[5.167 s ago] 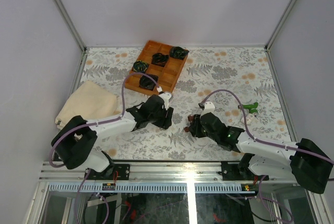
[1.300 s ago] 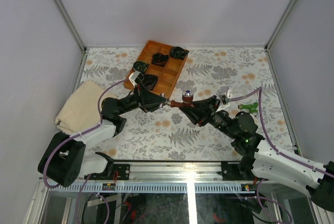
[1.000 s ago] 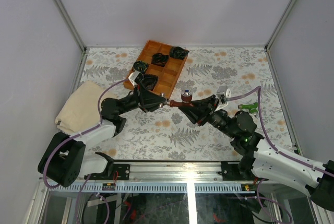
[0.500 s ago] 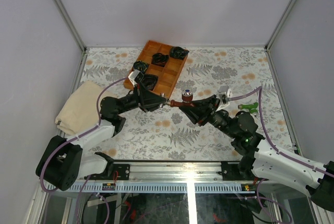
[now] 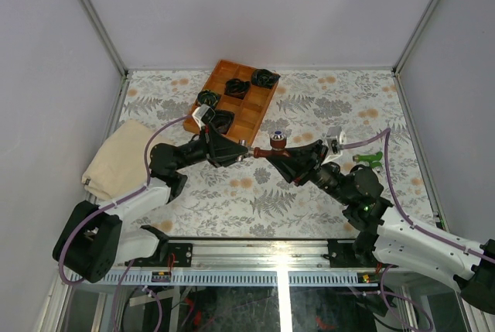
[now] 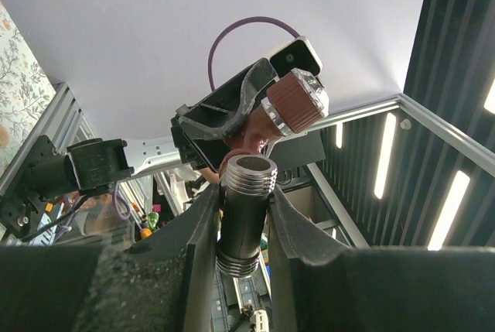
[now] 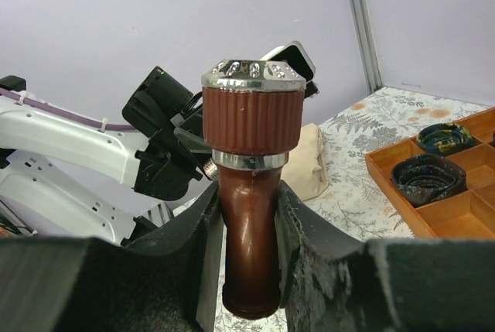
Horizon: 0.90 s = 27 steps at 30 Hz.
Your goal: Install the water faucets
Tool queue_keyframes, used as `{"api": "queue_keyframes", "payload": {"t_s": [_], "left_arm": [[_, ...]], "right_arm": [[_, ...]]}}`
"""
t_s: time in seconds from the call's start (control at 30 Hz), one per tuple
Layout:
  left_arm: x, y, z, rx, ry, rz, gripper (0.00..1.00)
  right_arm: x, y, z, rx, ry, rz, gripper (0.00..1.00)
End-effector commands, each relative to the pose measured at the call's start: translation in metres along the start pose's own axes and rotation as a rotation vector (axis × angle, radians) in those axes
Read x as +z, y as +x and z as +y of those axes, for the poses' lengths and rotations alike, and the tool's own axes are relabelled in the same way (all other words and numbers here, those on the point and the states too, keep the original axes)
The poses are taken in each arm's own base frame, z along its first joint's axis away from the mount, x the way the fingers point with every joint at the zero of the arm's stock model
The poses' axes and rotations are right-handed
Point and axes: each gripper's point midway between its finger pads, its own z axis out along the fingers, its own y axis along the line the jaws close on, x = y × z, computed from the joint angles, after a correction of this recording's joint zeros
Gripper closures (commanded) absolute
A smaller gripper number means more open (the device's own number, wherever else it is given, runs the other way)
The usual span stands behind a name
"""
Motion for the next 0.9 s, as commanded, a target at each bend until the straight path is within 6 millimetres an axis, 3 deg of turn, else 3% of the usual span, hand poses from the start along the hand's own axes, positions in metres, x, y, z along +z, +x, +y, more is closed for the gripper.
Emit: {"api": "queue_keyframes", "payload": {"t_s": [0.0, 0.47, 0.57, 0.7, 0.87], "left_arm": [[0.004, 0.011, -0.023, 0.085, 0.055, 0.055, 1.0], [0.006, 0.012, -0.034, 0.121, 0.094, 0.06, 1.0], [0.008, 0.011, -0.037, 0.176, 0.11, 0.059, 1.0], [0.01, 0.01, -0.046, 0.253, 0.136, 0.047, 1.0], [0.013, 0.002, -0.044, 0.28, 0.12, 0.011, 1.0]], "right_arm": [[0.005, -0.036, 0.01, -0.002, -0.028, -0.123, 1.0], [0.015, -0.012, 0.01, 0.051, -0.025, 0.006, 1.0], [0.022, -0.009, -0.003, 0.17, 0.098, 0.056, 1.0], [0.03, 0.012, -0.01, 0.349, 0.158, 0.103, 1.0], [0.033, 0.023, -0.003, 0.451, 0.113, 0.102, 1.0]]}}
